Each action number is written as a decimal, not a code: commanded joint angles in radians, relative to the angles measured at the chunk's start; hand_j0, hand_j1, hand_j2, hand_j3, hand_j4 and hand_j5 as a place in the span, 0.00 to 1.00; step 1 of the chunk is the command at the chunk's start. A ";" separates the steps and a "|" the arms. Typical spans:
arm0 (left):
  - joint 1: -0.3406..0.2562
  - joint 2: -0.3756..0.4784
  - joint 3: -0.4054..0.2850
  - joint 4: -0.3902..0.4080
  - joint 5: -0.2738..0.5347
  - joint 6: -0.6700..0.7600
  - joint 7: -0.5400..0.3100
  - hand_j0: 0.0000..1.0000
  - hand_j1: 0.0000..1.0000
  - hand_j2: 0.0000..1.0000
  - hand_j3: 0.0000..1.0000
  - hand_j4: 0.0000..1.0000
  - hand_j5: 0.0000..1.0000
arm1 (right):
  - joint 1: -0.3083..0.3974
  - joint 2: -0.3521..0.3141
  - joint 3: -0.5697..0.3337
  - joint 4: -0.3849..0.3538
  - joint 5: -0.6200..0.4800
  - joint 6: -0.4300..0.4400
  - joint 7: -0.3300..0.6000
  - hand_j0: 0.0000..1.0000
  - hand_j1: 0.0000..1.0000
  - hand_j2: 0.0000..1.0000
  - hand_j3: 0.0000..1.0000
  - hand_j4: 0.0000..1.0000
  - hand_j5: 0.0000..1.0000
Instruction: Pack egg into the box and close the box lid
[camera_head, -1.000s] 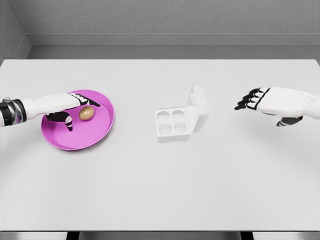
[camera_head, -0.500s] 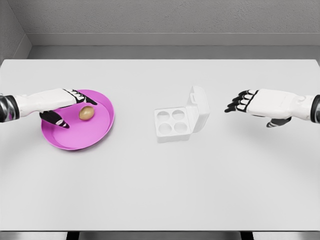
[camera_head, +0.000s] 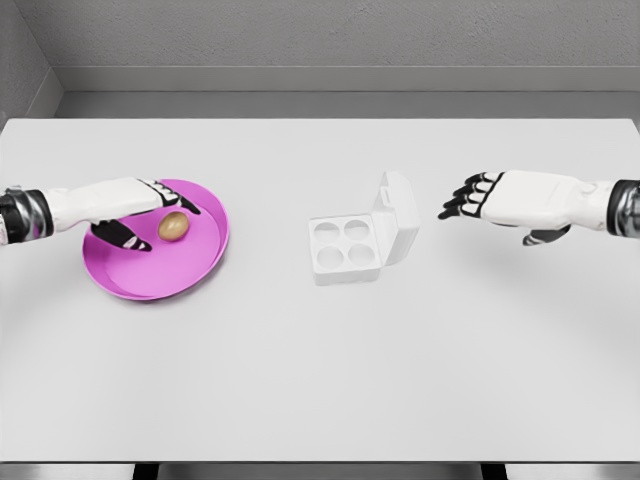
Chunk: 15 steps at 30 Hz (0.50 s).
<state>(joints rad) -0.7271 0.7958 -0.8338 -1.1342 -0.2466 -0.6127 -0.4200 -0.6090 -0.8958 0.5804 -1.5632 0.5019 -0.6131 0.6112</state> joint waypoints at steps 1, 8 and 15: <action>0.000 -0.010 0.001 0.010 0.006 0.002 -0.008 0.84 0.84 0.84 0.84 0.84 0.84 | 0.000 0.003 0.018 0.000 -0.003 0.002 0.000 1.00 1.00 1.00 1.00 1.00 1.00; -0.002 -0.024 0.002 0.014 0.000 0.002 -0.010 0.80 0.80 0.80 0.80 0.80 0.80 | -0.006 0.009 0.030 0.002 -0.003 0.002 0.000 1.00 1.00 1.00 1.00 1.00 1.00; -0.006 -0.041 0.001 0.033 -0.002 0.002 -0.028 0.80 0.80 0.80 0.80 0.80 0.80 | -0.021 0.015 0.033 0.005 -0.002 0.002 0.000 1.00 1.00 1.00 1.00 1.00 1.00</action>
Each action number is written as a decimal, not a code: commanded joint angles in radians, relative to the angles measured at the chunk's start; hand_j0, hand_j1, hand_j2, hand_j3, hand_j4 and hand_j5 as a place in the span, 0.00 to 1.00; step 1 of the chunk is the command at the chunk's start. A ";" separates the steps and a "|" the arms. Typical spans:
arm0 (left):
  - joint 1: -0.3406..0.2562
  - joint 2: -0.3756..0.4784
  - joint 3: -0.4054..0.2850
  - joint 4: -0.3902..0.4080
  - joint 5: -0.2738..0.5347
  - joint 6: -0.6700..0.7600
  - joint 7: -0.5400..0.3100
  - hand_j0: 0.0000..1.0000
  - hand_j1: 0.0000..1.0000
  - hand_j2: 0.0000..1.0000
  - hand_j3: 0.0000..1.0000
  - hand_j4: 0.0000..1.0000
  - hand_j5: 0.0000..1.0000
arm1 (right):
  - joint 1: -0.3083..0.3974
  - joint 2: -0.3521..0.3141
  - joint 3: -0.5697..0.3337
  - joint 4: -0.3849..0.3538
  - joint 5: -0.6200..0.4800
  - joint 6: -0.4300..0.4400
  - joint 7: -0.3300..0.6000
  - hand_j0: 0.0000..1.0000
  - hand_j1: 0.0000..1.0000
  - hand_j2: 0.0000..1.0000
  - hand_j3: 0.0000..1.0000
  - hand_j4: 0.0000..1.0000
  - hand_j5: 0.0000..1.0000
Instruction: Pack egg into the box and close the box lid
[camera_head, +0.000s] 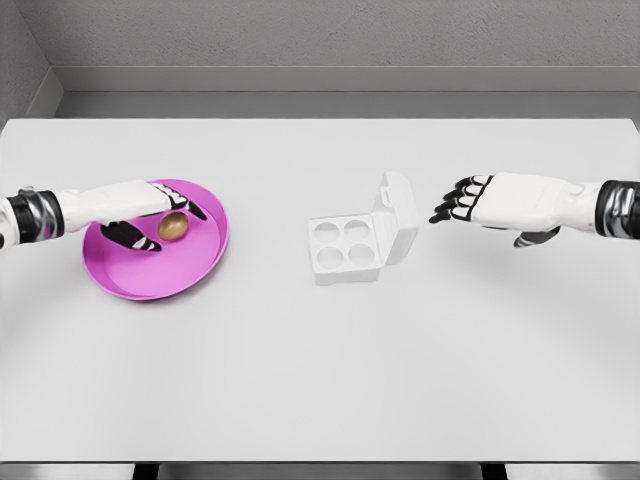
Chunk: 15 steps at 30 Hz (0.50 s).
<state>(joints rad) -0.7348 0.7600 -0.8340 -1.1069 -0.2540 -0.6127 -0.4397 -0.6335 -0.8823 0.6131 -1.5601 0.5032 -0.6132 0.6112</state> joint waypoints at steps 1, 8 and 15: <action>0.000 -0.011 0.001 0.013 0.005 0.002 -0.010 0.80 0.80 0.80 0.80 0.80 0.80 | -0.002 0.003 0.001 0.006 -0.003 0.002 0.000 1.00 1.00 1.00 1.00 1.00 1.00; -0.005 -0.016 0.003 0.030 0.005 0.002 -0.010 0.77 0.77 0.77 0.77 0.77 0.77 | -0.026 0.023 0.022 0.049 0.005 0.002 0.000 1.00 1.00 1.00 1.00 1.00 1.00; -0.008 -0.031 0.003 0.053 0.002 0.002 -0.013 0.74 0.74 0.74 0.74 0.74 0.74 | -0.029 0.026 0.031 0.049 0.005 0.002 0.000 1.00 1.00 1.00 1.00 1.00 1.00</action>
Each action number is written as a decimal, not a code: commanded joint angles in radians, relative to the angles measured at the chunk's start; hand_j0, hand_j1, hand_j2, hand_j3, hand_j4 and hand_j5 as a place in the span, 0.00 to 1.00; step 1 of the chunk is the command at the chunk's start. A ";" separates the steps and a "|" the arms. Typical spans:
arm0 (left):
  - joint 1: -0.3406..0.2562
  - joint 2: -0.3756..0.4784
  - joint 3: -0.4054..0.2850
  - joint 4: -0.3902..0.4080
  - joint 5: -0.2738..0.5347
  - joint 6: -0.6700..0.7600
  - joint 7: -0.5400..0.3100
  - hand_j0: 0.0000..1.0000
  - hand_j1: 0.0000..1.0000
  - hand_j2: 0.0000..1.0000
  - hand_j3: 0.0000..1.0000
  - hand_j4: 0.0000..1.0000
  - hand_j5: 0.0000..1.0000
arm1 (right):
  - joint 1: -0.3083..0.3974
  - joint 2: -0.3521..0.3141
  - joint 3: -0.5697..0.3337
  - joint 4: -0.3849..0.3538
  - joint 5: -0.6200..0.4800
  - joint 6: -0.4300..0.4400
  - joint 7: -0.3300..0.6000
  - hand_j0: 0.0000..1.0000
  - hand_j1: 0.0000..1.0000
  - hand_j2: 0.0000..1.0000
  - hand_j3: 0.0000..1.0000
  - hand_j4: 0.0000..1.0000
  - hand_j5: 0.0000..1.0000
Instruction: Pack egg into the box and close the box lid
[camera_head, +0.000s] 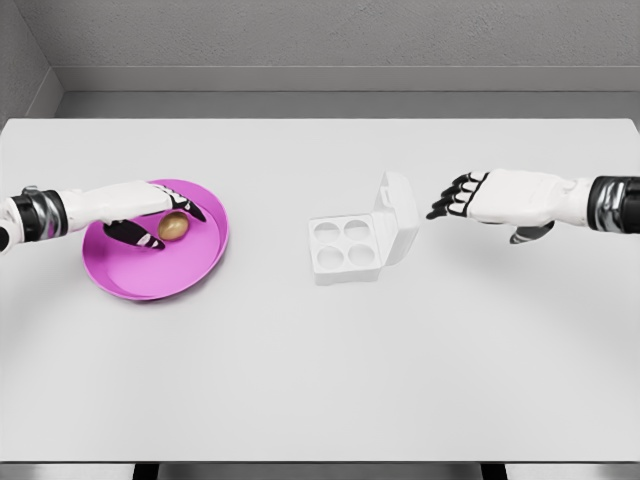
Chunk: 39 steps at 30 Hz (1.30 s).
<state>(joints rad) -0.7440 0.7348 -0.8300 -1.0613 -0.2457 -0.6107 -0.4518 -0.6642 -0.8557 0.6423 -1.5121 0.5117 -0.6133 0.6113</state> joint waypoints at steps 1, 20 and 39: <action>0.000 -0.006 0.000 0.007 -0.009 0.000 -0.001 0.73 0.73 0.73 0.73 0.73 0.73 | 0.000 0.000 0.002 0.001 -0.004 0.002 0.000 1.00 1.00 1.00 1.00 1.00 1.00; -0.018 -0.002 0.000 -0.002 -0.003 0.000 -0.013 0.43 0.43 0.43 0.43 0.43 0.43 | -0.003 0.000 0.007 0.000 -0.004 0.002 0.000 1.00 1.00 1.00 1.00 1.00 1.00; -0.086 -0.235 -0.049 -0.094 -0.006 0.000 -0.015 0.40 0.40 0.40 0.40 0.40 0.40 | -0.003 0.000 0.008 0.000 -0.004 0.002 0.000 1.00 1.00 1.00 1.00 1.00 1.00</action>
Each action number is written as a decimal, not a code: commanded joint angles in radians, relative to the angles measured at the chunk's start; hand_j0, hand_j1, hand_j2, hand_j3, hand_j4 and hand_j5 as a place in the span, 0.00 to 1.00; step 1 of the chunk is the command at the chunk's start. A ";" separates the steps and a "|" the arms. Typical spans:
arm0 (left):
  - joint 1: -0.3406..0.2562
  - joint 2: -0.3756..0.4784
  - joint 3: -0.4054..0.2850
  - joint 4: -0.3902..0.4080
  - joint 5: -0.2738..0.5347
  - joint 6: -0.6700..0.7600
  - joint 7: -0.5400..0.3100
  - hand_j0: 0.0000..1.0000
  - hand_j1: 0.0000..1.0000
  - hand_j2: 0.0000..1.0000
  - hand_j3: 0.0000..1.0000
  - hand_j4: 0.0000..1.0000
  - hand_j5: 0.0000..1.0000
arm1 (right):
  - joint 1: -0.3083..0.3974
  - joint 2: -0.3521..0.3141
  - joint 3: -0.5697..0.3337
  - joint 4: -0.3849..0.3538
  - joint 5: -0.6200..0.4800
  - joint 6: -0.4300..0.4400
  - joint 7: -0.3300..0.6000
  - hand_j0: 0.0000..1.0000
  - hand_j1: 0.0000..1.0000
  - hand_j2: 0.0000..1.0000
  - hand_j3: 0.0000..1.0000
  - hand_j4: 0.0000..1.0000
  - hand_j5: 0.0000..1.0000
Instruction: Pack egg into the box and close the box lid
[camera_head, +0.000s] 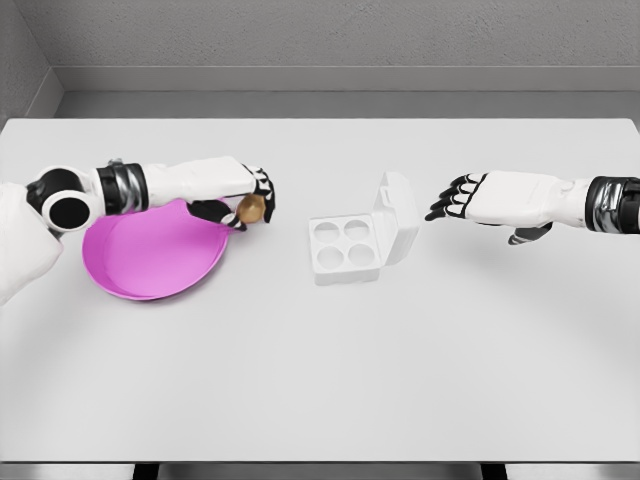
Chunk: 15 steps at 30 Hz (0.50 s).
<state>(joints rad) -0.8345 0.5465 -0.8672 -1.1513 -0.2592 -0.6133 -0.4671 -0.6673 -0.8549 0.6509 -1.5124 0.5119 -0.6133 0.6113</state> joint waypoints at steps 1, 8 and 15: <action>-0.002 -0.071 -0.018 -0.002 0.005 0.002 -0.001 0.40 0.40 0.40 0.40 0.40 0.40 | 0.000 -0.001 -0.001 0.000 -0.004 0.002 0.000 1.00 1.00 1.00 1.00 1.00 1.00; -0.044 -0.154 -0.078 0.004 -0.014 0.002 0.001 0.40 0.40 0.40 0.40 0.40 0.40 | 0.000 -0.001 -0.001 0.000 -0.004 0.002 0.000 1.00 1.00 1.00 1.00 1.00 1.00; -0.052 -0.165 -0.079 0.016 -0.057 0.002 0.001 0.41 0.41 0.41 0.41 0.41 0.41 | 0.000 -0.001 0.000 0.000 -0.004 0.002 0.000 1.00 1.00 1.00 1.00 1.00 1.00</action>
<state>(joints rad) -0.8882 0.3869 -0.9465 -1.1390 -0.3083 -0.6133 -0.4672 -0.6673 -0.8549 0.6514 -1.5124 0.5119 -0.6133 0.6113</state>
